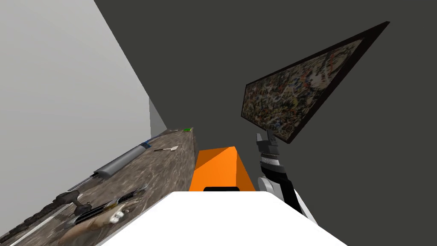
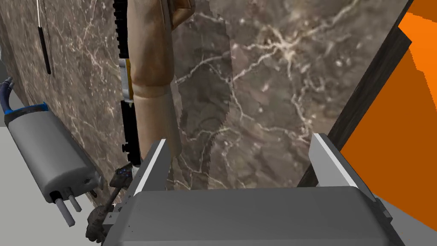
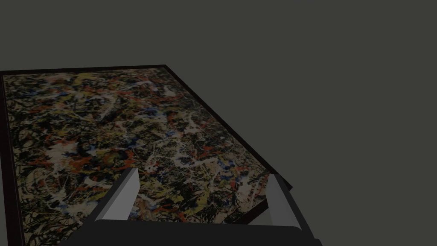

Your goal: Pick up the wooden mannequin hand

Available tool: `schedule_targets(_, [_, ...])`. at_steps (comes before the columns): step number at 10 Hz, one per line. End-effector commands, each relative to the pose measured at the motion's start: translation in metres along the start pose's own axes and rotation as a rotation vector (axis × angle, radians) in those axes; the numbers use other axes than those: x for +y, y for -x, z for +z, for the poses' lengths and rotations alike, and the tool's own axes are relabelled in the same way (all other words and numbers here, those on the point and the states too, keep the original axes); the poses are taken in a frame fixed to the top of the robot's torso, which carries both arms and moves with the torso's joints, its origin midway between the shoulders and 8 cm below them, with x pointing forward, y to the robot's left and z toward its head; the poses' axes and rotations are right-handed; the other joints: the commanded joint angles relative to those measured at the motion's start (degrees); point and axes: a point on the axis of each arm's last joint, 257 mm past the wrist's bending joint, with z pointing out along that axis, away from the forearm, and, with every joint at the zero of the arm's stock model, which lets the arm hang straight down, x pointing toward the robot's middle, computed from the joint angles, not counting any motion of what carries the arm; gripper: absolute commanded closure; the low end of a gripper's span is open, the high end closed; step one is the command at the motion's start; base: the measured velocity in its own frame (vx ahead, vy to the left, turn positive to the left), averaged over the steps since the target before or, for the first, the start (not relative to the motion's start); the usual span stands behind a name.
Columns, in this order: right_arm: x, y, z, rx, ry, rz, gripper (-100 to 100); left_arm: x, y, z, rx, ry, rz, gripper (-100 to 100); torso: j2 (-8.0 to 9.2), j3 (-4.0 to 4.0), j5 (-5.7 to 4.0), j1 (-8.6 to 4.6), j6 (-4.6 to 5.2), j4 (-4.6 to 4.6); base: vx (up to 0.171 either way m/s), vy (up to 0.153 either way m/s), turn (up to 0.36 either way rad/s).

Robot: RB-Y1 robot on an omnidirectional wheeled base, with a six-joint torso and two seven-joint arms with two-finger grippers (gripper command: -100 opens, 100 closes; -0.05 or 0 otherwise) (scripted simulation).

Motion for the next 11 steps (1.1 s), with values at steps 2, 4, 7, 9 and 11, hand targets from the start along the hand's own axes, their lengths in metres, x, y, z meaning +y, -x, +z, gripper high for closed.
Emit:
schedule_targets(2, [0.0,0.0,0.0,0.0,0.0,0.0,0,0.003,0.012,-0.009,-0.023,0.04,-0.006,-100,-0.01,-0.01,0.02,0.04,0.01,0.0,0.223,-0.011,-0.307])
schedule_targets(4, [0.0,0.0,0.0,0.0,0.0,0.0,0,0.001,0.01,-0.006,-0.017,0.03,-0.004,0,0.27,0.14,0.0,-0.04,-0.08,0.05,0.065,-0.001,-0.034])
schedule_targets(7, [0.0,0.0,0.0,0.0,0.0,0.0,0,0.021,0.011,0.005,-0.033,0.018,-0.037,-100,0.88,0.51,0.03,0.06,-0.07,0.2,-0.007,0.024,-0.132])
schedule_targets(9, [0.0,0.0,0.0,0.0,0.0,0.0,0,0.019,0.011,0.004,-0.03,0.019,-0.033,100,0.92,0.55,0.08,0.11,-0.1,0.23,-0.003,0.006,-0.005])
schedule_targets(11, [0.0,0.0,0.0,0.0,0.0,0.0,0,0.018,0.011,0.004,-0.029,0.018,-0.031,100,0.89,0.52,0.09,0.11,-0.1,0.2,0.0,0.0,0.0])
